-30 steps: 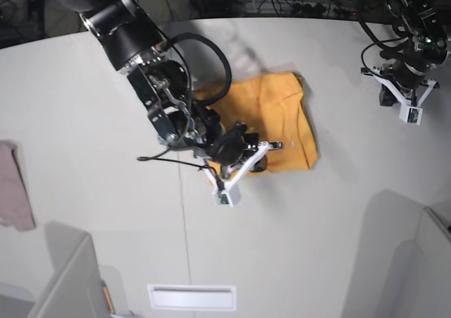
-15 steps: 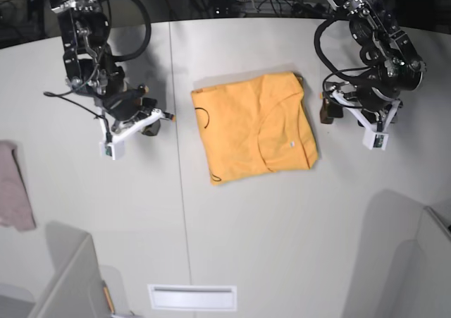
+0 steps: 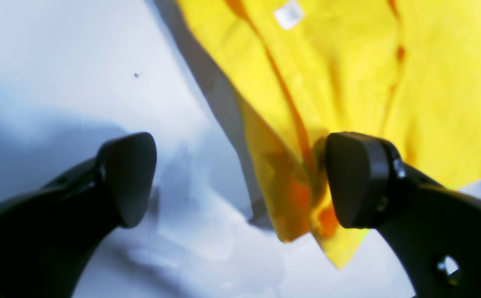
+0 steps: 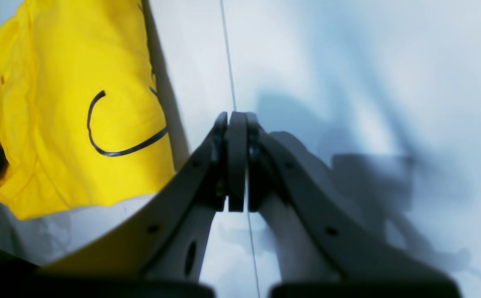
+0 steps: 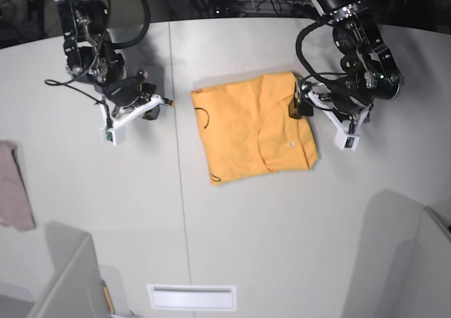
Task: Fold the T-shirt properly
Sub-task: 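Grasp the folded shirt's corner with the left gripper, then drag the folded shirt with the left gripper to square it on the table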
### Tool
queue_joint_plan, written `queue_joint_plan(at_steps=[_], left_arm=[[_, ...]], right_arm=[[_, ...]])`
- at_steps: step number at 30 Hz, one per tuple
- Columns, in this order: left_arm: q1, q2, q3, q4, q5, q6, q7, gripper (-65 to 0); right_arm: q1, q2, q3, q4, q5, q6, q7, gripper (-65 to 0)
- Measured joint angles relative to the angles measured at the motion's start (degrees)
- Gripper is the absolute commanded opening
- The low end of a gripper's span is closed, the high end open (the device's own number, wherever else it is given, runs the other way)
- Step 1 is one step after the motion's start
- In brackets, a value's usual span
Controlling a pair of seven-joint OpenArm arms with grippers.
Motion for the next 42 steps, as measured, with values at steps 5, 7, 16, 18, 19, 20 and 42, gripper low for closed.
queue_joint_plan(at_steps=[5, 7, 16, 18, 19, 20, 42], left_arm=[[-1.18, 0.15, 0.02, -4.74, -0.26, 0.00, -3.08, -2.5], [-1.33, 0.33, -0.04, -8.04, -0.48, -0.02, -5.38, -2.5], [-2.19, 2.03, -0.11, -14.73, -4.61, -0.98, -11.58, -4.8], [-2.27, 2.01, -0.11, -14.84, -4.24, -0.87, -11.63, -12.8], [-2.25, 2.03, -0.11, -14.88, -4.02, -0.85, -11.47, -19.1], [-2.23, 2.05, -0.11, -15.06, -4.00, -0.83, -11.13, -25.8], [-8.15, -23.96, 39.34, -14.32, -2.91, 5.86, -9.46, -65.0]], right_arm=[[0.17, 0.00, 0.00, 0.00, -0.13, 0.00, -0.02, -65.0], [0.42, -0.13, 0.00, 0.00, -0.11, 0.00, 0.00, -65.0], [0.44, -0.13, 0.00, 0.00, -0.15, 0.02, 0.00, -65.0], [0.44, -0.15, 0.00, 0.00, -0.13, 0.02, 0.00, -65.0], [0.31, -0.13, 0.00, 0.00, -0.15, 0.02, 0.00, -65.0], [0.28, -0.13, 0.02, 0.00, -0.15, 0.02, -0.02, -65.0], [-6.84, -0.70, 18.73, -0.04, 0.22, 0.11, 0.37, -65.0]])
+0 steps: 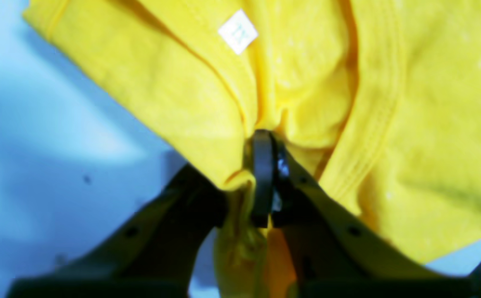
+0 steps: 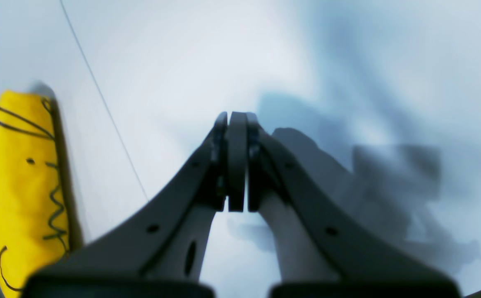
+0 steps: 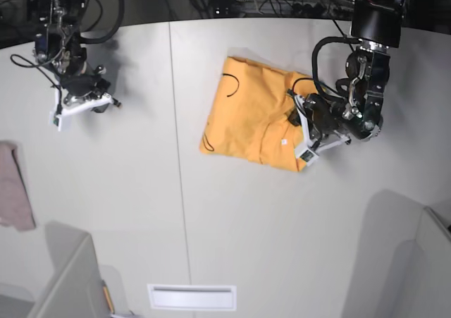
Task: Fold the T-shirt properly
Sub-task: 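Drag the folded shirt with the left gripper to square it on the table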
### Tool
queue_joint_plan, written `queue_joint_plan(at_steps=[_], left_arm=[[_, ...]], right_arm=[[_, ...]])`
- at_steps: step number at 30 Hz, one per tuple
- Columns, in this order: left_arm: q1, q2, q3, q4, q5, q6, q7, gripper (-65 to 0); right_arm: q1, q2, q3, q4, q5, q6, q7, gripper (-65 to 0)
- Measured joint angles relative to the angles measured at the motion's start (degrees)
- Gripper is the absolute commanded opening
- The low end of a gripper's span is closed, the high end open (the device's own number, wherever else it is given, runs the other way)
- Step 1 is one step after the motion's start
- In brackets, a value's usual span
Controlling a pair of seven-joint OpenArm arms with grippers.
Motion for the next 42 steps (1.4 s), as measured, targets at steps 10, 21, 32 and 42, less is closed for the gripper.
queue_joint_plan(at_steps=[10, 21, 32, 42], left_arm=[[-11.91, -7.15, 29.57, -0.11, 2.62, 1.07, -8.85, -65.0], [-26.08, -7.52, 52.83, -0.55, 2.89, 0.13, -12.46, -65.0], [-32.57, -6.49, 60.39, -1.68, 2.91, -4.98, -21.20, -65.0], [-33.46, -1.22, 59.87, -6.51, 18.12, -12.76, -25.14, -65.0]], right_arm=[[-4.28, -1.95, 9.94, -4.76, -0.07, 0.09, 0.24, -65.0], [-8.07, -8.41, 16.52, -4.98, -0.35, 0.11, 0.31, -65.0], [-8.39, -11.87, 18.75, -4.81, -0.48, 0.09, 0.50, -65.0], [-8.39, -11.89, 18.67, -4.76, -0.55, 0.09, 0.46, -65.0]])
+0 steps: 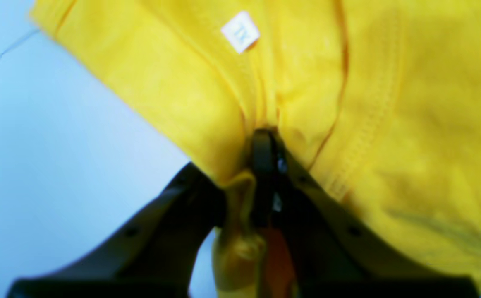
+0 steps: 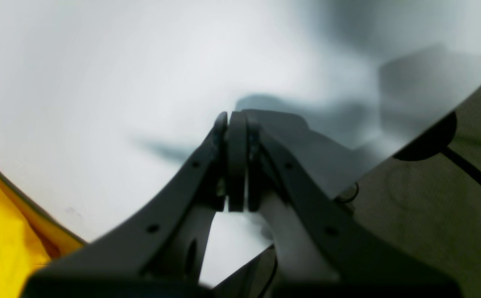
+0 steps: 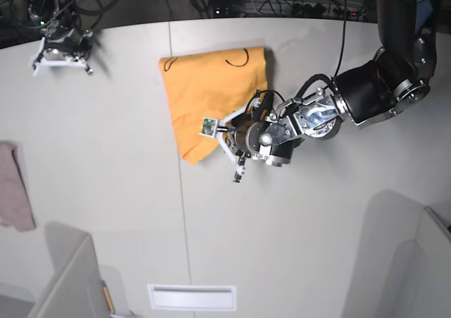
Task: Fold the T-shirt properly
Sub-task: 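Drag the folded shirt with the left gripper to square it on the table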
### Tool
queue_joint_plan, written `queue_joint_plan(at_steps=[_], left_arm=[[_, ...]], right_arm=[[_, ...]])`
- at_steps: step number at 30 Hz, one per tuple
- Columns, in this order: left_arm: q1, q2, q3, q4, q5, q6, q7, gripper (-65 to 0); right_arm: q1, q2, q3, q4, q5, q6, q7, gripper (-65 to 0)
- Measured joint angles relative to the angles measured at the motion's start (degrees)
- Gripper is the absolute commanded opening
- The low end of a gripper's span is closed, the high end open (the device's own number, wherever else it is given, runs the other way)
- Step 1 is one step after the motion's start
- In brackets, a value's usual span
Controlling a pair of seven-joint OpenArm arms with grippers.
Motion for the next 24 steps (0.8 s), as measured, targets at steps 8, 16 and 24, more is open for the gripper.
queue_joint_plan(at_steps=[8, 16, 24], left_arm=[[-0.35, 2.34, -0.31, -3.37, 0.87, 0.00, -0.11, -65.0], [-0.52, 2.49, -0.31, -3.52, 0.79, 0.00, 0.09, -65.0], [-0.96, 2.62, -0.33, -3.37, 1.16, 0.02, 0.11, -38.3]], right_arm=[[0.42, 0.00, -0.02, 0.00, 0.00, 0.00, 0.00, -65.0], [0.44, 0.00, -0.02, 0.00, 0.00, 0.00, 0.00, -65.0], [0.63, 0.09, -0.81, 0.00, -0.04, 0.00, 0.04, -65.0]])
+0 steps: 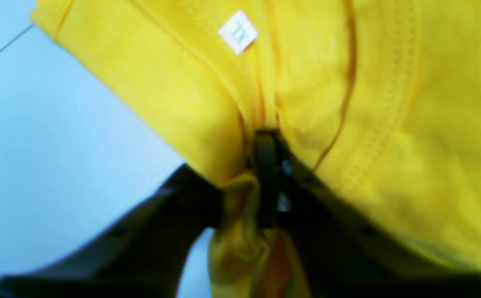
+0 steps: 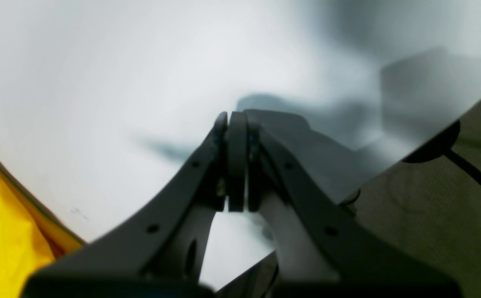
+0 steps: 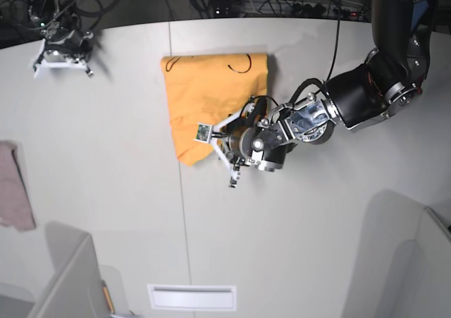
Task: Fold the T-shirt properly
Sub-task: 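Drag the folded shirt with the left gripper to square it on the table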
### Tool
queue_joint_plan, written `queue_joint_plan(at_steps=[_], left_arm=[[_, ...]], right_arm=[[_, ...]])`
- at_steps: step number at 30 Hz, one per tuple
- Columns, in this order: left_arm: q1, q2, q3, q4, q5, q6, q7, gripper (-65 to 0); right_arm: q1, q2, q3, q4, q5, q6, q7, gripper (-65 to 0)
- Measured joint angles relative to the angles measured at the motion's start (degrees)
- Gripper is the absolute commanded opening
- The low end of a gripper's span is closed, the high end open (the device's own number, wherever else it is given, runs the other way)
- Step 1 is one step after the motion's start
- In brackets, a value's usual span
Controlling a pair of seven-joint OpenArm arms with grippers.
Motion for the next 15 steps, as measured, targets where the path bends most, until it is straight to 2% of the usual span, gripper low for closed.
queue_joint_plan(at_steps=[3, 5, 7, 9, 15], left_arm=[[-0.17, 0.22, -1.99, 0.13, 0.04, -0.02, 0.42, -23.7], [0.02, 0.70, -5.25, 0.11, -0.28, -0.20, 0.83, -16.9], [0.07, 1.36, -9.07, 0.09, 0.07, -0.68, 1.16, -13.0], [0.09, 1.77, -13.14, 1.09, -0.02, -0.63, 1.27, -11.8], [2.82, 1.09, -19.87, 10.45, -0.15, -0.63, 1.53, -12.0]], right_arm=[[0.22, 0.48, -1.75, 0.00, 0.04, 0.00, -0.04, -65.0], [0.31, 0.52, -2.51, 0.00, 0.09, 0.02, -0.04, -65.0], [0.61, 0.28, -2.54, 0.00, 0.00, 0.00, -0.04, -65.0], [1.05, 0.22, -2.54, 0.00, 0.17, 0.00, -0.04, -65.0], [1.25, 0.37, -2.60, 0.00, 0.02, 0.02, -0.02, -65.0]])
